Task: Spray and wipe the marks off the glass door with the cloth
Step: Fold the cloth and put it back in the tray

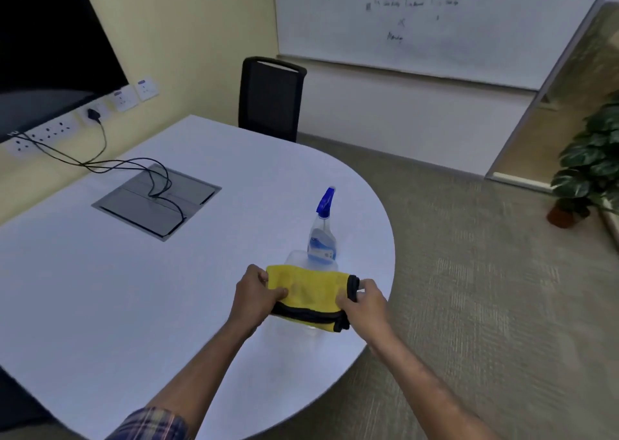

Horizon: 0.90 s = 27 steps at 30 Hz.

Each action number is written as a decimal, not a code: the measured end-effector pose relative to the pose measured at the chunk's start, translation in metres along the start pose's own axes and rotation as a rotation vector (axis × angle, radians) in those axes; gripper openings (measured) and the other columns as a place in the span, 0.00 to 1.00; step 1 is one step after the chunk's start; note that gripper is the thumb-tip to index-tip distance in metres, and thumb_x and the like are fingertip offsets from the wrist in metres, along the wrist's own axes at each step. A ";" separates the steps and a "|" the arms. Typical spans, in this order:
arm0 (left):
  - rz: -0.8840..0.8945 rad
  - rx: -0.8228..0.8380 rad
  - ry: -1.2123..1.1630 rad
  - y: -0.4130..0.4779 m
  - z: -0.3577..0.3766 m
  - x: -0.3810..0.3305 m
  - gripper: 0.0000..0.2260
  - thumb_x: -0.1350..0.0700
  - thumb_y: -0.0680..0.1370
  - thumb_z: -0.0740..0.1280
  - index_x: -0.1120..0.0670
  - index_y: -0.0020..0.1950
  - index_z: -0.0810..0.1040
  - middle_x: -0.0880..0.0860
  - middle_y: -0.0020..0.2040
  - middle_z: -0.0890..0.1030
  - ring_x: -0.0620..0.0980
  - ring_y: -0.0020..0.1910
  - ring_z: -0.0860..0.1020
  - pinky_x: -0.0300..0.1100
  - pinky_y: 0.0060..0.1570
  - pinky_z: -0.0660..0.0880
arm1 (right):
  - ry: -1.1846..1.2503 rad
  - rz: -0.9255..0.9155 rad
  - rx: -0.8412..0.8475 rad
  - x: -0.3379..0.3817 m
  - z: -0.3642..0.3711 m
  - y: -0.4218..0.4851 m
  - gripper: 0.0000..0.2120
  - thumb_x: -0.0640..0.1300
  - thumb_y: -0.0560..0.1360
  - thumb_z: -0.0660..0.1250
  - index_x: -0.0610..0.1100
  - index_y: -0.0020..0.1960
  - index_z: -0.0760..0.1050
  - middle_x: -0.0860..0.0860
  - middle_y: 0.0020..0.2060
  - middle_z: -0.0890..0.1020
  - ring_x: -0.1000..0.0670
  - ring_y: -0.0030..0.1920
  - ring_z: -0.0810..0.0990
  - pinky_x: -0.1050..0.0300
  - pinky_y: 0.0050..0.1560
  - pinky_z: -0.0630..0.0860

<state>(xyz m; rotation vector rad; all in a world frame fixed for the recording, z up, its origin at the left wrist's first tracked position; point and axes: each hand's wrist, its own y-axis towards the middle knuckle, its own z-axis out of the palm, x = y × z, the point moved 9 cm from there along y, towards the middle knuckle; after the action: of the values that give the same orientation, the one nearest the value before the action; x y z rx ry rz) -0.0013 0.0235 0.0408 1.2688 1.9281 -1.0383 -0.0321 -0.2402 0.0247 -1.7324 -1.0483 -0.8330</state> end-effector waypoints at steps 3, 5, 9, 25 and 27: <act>0.002 0.055 0.013 0.033 0.008 0.011 0.14 0.55 0.74 0.79 0.55 0.47 0.74 0.50 0.43 0.76 0.47 0.38 0.73 0.40 0.35 0.69 | -0.144 -0.005 -0.083 0.004 0.016 0.018 0.09 0.47 0.78 0.70 0.48 0.53 0.70 0.49 0.42 0.83 0.51 0.39 0.82 0.59 0.29 0.73; -0.010 0.083 0.022 0.050 0.013 0.021 0.10 0.54 0.77 0.76 0.55 0.47 0.76 0.51 0.42 0.78 0.48 0.39 0.74 0.41 0.35 0.71 | -0.157 0.023 -0.086 0.000 0.027 0.029 0.07 0.47 0.79 0.69 0.47 0.54 0.74 0.50 0.40 0.82 0.51 0.37 0.81 0.60 0.29 0.71; -0.011 0.136 0.043 0.073 0.019 0.033 0.06 0.58 0.77 0.76 0.59 0.48 0.81 0.52 0.43 0.81 0.50 0.42 0.78 0.39 0.38 0.73 | -0.124 0.097 -0.028 -0.014 0.045 0.045 0.07 0.47 0.83 0.64 0.47 0.59 0.76 0.53 0.44 0.81 0.56 0.41 0.79 0.63 0.32 0.71; 0.058 0.172 0.236 0.098 0.052 0.042 0.08 0.60 0.74 0.78 0.59 0.45 0.80 0.56 0.44 0.82 0.54 0.43 0.79 0.43 0.48 0.76 | -0.271 0.132 -0.049 -0.036 0.069 0.069 0.14 0.47 0.82 0.69 0.38 0.61 0.76 0.42 0.51 0.84 0.43 0.50 0.83 0.52 0.45 0.79; 0.062 0.176 0.271 0.101 0.058 0.043 0.09 0.60 0.74 0.78 0.57 0.42 0.79 0.55 0.42 0.81 0.54 0.42 0.78 0.42 0.45 0.73 | -0.341 0.109 -0.054 -0.034 0.070 0.071 0.15 0.47 0.81 0.69 0.40 0.63 0.73 0.43 0.52 0.83 0.41 0.52 0.83 0.49 0.48 0.81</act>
<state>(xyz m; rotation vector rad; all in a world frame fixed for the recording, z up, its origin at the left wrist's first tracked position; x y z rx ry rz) 0.0802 0.0178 -0.0522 1.6302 2.0136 -1.0688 0.0239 -0.2001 -0.0548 -2.0056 -1.1482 -0.5111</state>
